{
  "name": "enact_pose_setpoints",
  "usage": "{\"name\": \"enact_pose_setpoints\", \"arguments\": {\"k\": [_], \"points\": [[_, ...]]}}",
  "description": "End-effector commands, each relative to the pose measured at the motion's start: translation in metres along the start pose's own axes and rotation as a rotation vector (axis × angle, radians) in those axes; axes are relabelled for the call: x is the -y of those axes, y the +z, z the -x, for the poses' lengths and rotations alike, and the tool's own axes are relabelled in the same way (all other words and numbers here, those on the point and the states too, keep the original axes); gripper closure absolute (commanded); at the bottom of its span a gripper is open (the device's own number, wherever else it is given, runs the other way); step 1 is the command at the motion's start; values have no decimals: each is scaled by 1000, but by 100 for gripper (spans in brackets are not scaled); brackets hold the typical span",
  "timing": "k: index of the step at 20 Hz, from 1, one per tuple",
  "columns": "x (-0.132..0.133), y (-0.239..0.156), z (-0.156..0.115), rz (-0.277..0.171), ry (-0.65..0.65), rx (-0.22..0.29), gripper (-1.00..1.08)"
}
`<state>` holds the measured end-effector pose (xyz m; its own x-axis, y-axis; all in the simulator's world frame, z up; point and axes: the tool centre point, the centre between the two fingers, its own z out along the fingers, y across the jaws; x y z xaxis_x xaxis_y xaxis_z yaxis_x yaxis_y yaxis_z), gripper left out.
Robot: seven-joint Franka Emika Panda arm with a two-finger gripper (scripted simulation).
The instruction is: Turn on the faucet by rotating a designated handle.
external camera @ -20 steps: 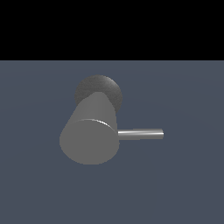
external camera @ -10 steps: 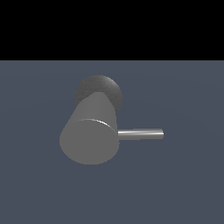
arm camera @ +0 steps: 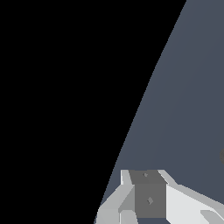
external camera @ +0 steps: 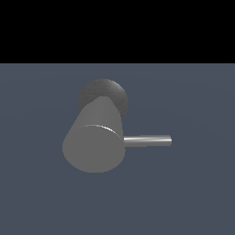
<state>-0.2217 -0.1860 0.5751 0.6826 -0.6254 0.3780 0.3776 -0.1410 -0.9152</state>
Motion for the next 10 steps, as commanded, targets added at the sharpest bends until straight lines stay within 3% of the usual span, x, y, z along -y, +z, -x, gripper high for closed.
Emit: {"name": "enact_pose_setpoints", "arguments": {"k": [1,10], "points": [[-12,-15,-12,-69,45,-74,108],[-81,-65,-42,-276,248,-330,108]]}}
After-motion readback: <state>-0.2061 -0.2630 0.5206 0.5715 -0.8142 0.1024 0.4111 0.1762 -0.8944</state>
